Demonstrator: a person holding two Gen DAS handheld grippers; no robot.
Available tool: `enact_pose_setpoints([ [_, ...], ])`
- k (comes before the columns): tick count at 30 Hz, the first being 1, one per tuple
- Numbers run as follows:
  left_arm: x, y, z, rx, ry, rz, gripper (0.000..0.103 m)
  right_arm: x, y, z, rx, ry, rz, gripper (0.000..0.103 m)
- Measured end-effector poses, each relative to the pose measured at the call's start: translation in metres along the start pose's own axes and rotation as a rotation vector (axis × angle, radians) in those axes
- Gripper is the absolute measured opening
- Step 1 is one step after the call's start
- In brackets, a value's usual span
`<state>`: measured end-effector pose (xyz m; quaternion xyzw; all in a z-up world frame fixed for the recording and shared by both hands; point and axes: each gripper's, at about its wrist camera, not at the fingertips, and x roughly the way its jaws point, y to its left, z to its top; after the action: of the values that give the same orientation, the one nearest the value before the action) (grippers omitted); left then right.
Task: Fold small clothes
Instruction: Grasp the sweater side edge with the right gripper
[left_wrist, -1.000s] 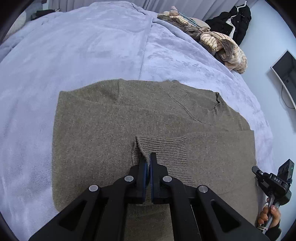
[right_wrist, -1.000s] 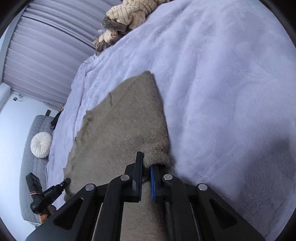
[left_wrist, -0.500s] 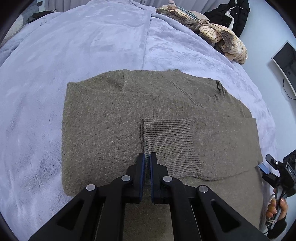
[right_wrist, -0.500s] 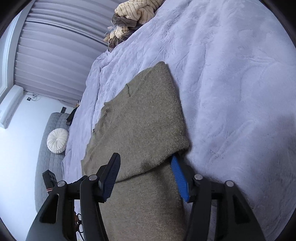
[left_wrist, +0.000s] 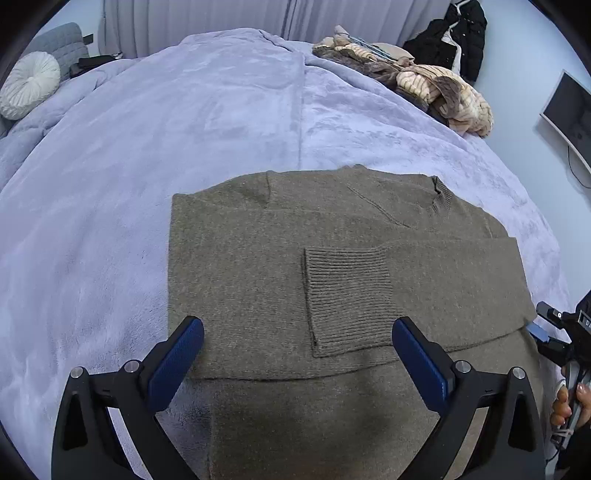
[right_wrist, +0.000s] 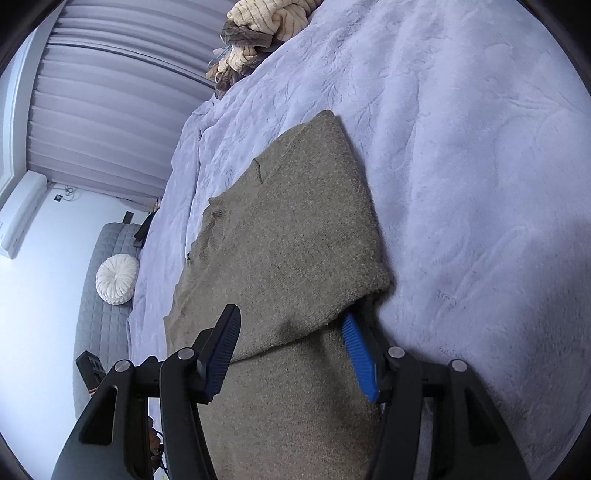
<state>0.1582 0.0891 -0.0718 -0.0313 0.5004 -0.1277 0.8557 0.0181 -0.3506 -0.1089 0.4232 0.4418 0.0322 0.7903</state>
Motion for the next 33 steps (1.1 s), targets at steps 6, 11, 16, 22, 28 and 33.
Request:
enact_pose_setpoints([
  [6,0.019,-0.01,0.008,-0.006,0.075,-0.027,0.065,0.004,-0.001,0.006,0.018,-0.007,0.0,0.061],
  [11,0.024,-0.024,0.002,0.059,0.103,0.002,0.014,0.007,0.013,0.01,-0.06,-0.006,-0.077,0.006],
  [16,0.026,-0.016,-0.019,0.072,0.11,0.011,0.014,0.013,0.007,0.008,-0.129,0.024,-0.191,0.006],
  [22,0.01,-0.008,-0.025,0.055,0.081,0.02,0.014,-0.001,-0.008,0.001,-0.088,0.035,-0.15,0.006],
  [28,-0.011,-0.01,-0.022,0.052,0.011,0.023,0.014,-0.029,0.004,-0.004,-0.158,-0.011,-0.192,0.014],
  [33,-0.012,-0.024,-0.007,0.053,-0.016,0.01,0.014,-0.029,0.014,0.015,-0.159,-0.051,-0.205,0.054],
])
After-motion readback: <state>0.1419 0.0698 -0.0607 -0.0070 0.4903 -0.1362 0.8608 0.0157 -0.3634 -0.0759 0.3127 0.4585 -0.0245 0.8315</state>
